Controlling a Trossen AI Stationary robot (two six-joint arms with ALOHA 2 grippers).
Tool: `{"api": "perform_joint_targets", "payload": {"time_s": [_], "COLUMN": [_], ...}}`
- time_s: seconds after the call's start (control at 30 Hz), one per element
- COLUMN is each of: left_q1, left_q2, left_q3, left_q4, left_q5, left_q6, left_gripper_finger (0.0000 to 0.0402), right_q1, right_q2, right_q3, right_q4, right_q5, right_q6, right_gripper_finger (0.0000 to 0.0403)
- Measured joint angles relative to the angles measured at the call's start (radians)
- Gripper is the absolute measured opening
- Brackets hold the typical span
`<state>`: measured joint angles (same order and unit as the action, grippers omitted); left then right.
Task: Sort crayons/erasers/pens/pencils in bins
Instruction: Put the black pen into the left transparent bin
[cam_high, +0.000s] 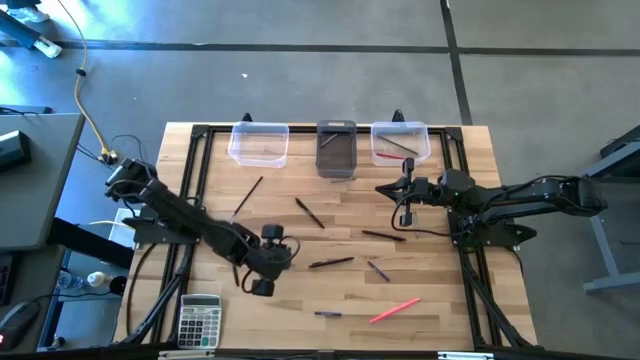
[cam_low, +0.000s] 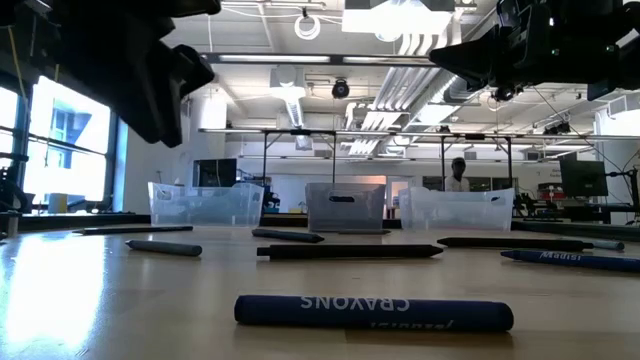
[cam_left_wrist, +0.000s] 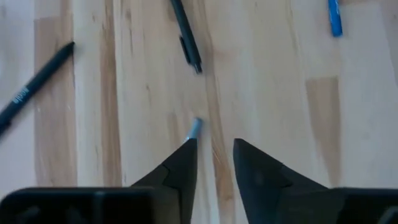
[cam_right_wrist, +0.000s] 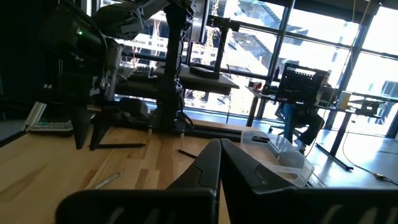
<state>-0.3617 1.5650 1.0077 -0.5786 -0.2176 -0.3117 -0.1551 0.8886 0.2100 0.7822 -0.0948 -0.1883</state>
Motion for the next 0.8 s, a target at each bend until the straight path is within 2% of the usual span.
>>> {"api": "perform_joint_targets", "payload": {"time_s": [0.2, 0.4, 0.5, 0.8], "left_q1": [-0.018, 0.002, 0.014, 0.021], "left_q2": [0.0, 0.0, 0.0, 0.0], "left_q3": [0.0, 0.0, -0.026, -0.151], "left_q4": [-0.043, -0.127, -0.078, 0.067], "left_q5": [-0.002, -0.006, -0.01, 0.078], "left_q6": [0.013, 0.023, 0.048, 0.108], "left_gripper_finger": [0.0109, 0.0082, 0.0062, 0.0004], "right_q1": [0.0, 0.0, 0.0, 0.0], "right_q2": [0.0, 0.0, 0.0, 0.0], "right_q3": [0.0, 0.0, 0.0, 0.0], "right_q4": [0.0, 0.0, 0.0, 0.0], "right_q5": [0.0, 0.0, 0.0, 0.0], "right_q6": [-0.003, -0.004, -0.012, -0.012], "right_gripper_finger": [0.0, 0.0, 0.0, 0.0]}}
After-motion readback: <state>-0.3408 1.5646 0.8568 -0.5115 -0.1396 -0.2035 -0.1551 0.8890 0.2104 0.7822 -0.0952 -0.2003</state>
